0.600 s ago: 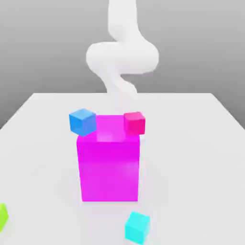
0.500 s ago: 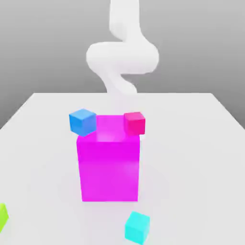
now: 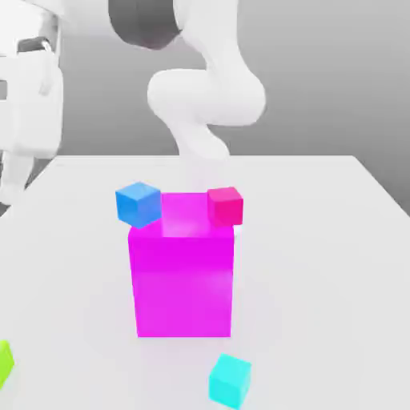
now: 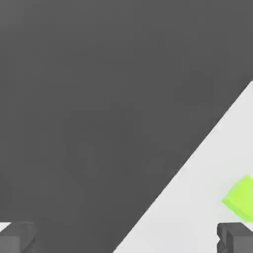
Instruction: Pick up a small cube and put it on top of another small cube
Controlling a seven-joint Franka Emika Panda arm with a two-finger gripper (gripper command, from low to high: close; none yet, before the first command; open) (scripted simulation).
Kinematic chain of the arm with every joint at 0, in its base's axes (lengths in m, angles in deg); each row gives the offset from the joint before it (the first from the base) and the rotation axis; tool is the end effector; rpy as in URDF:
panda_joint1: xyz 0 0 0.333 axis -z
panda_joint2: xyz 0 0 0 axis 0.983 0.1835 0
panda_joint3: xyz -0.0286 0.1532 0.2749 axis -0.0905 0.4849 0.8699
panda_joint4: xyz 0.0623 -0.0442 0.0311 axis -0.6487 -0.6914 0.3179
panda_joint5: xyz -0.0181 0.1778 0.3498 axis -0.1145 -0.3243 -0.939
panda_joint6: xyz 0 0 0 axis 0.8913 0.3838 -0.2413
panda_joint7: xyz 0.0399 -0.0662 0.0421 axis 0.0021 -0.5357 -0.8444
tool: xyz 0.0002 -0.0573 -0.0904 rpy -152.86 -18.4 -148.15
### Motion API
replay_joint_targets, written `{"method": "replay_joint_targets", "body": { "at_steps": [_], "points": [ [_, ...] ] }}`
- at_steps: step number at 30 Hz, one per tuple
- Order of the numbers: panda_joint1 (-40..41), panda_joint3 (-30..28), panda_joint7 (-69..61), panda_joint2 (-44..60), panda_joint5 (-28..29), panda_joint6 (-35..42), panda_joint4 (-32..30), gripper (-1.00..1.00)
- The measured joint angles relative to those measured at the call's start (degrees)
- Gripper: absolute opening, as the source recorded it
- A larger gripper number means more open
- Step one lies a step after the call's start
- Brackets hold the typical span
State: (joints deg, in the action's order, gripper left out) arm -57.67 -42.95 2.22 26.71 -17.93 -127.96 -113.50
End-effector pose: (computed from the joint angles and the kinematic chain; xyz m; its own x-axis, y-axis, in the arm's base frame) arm 0.4917 -0.2246 0.4156 -0.2525 -0.9620 0.1040 -0.9370 0.2163 -0.2745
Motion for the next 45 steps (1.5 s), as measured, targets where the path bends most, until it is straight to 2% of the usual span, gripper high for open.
{"method": "replay_joint_targets", "body": {
  "at_steps": [6,11,15,16,22,27,38,41,43,44,45],
  "points": [
    [4.5,-2.1,7.5,12.4,-3.1,-3.4,0.7,0.00],
    [7.9,-3.8,11.8,22.7,-8.6,-6.1,1.4,0.00],
    [9.6,-2.9,11.8,31.0,-11.3,-11.3,2.8,0.00],
    [9.9,-2.6,11.6,33.0,-11.7,-12.8,3.2,-1.00],
    [10.1,-2.4,11.5,34.0,-11.9,-13.7,3.5,-1.00],
    [9.0,-3.5,12.5,26.6,-10.4,-8.0,1.8,-1.00],
    [-6.9,9.8,15.1,11.6,-5.2,-7.2,-12.0,-1.00],
    [-11.9,13.3,17.5,12.1,-1.9,-10.1,-14.5,-1.00],
    [-14.1,13.3,19.4,15.6,0.7,-13.7,-14.9,-1.00],
    [-14.7,12.9,20.0,17.1,1.6,-15.2,-14.9,1.00],
    [-14.7,12.9,20.0,17.1,1.6,-15.2,-14.9,1.00]
  ]
}}
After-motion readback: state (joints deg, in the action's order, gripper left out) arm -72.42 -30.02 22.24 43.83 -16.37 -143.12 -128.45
